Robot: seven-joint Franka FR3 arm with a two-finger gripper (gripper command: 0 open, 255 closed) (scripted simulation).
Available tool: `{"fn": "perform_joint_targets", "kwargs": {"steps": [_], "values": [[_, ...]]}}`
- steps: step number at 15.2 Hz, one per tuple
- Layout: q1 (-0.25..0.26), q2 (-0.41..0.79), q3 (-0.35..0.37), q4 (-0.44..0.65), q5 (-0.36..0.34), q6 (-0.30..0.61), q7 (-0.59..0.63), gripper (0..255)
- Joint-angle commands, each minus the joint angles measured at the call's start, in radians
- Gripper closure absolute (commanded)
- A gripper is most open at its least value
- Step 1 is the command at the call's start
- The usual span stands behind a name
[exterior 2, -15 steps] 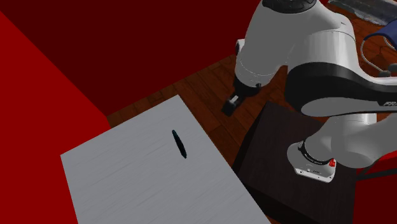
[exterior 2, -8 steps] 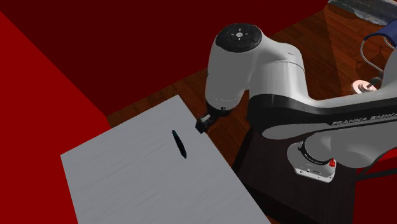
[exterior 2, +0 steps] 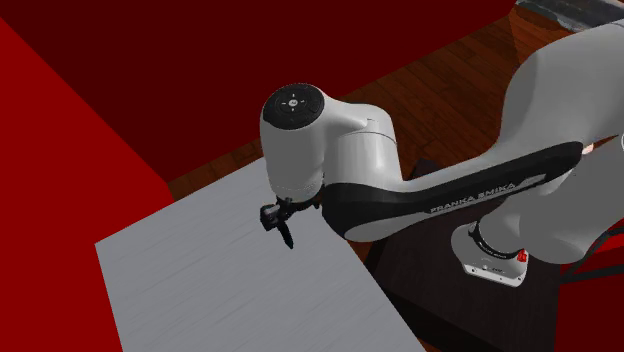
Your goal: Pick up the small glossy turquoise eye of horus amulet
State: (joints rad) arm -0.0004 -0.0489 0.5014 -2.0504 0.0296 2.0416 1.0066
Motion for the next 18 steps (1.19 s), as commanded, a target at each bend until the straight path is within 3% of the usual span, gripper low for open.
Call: {"fn": "perform_joint_targets", "kwargs": {"steps": [1,11,12,18], "values": [[0.009,0.085,0.016,0.062,-0.034,0.017,0.077,0],[0.021,0.161,0.016,0.027,-0.073,0.119,0.122,0],[0.021,0.158,0.016,0.025,-0.072,0.119,0.121,255],[0.02,0.157,0.016,0.024,-0.071,0.118,0.121,255]]}}
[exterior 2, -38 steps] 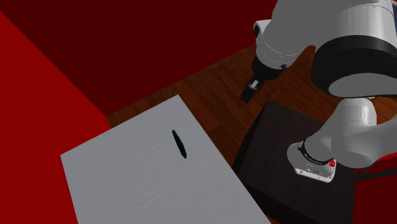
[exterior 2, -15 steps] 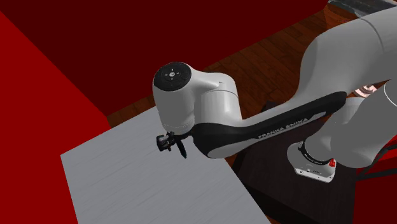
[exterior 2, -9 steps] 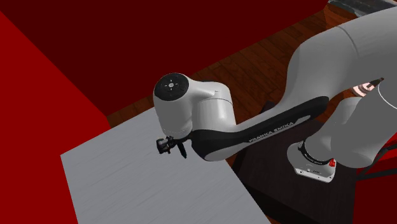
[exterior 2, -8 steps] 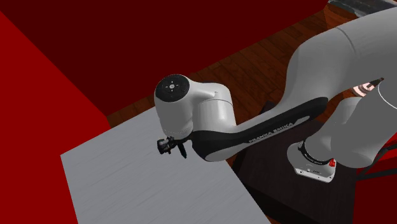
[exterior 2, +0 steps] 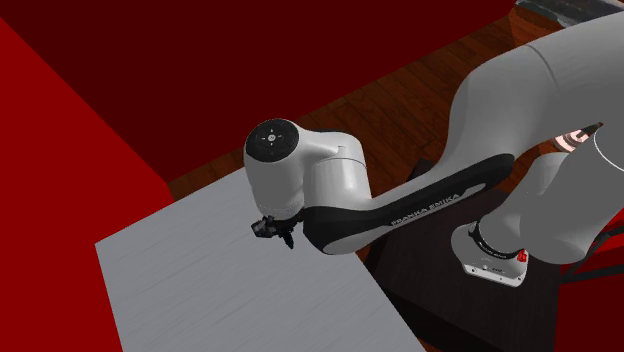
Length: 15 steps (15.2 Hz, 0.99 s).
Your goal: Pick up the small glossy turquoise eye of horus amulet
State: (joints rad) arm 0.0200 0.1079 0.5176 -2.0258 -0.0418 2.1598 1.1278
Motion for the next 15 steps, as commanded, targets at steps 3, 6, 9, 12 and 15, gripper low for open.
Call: {"fn": "perform_joint_targets", "kwargs": {"steps": [3,6,9,12,15], "values": [[0.001,0.004,0.0,0.003,-0.002,0.0,0.001,255],[-0.002,-0.013,0.001,0.025,0.009,-0.037,-0.006,255],[-0.003,-0.029,0.002,0.05,0.018,-0.075,-0.012,255],[-0.005,-0.042,0.002,0.077,0.026,-0.114,-0.017,255],[-0.006,-0.053,0.002,0.105,0.033,-0.152,-0.021,255]]}}
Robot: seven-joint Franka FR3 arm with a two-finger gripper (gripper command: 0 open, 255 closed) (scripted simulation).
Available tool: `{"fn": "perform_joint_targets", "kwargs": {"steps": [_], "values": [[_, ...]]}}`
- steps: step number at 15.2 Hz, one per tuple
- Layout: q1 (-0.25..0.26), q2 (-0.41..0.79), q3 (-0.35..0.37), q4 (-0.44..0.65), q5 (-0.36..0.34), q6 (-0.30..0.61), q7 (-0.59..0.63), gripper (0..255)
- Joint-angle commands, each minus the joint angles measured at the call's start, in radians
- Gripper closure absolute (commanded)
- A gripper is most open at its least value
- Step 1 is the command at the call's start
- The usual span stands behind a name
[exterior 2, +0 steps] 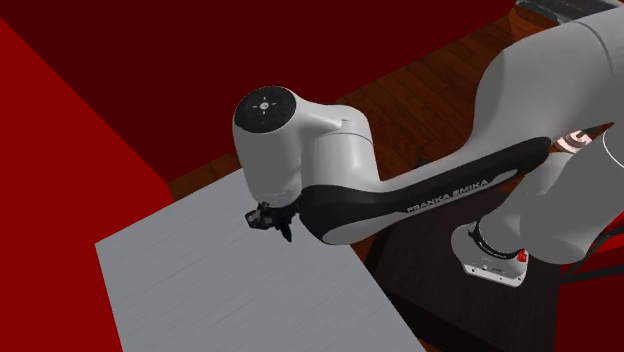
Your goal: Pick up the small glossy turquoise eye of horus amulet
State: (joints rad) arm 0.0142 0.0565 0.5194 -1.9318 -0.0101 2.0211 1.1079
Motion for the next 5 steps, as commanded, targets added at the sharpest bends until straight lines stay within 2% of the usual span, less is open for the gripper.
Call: {"fn": "perform_joint_targets", "kwargs": {"steps": [1,5], "values": [[-0.001,-0.005,0.0,0.022,0.003,-0.026,-0.002,255],[-0.001,-0.012,0.0,0.044,0.007,-0.054,-0.004,255]]}}
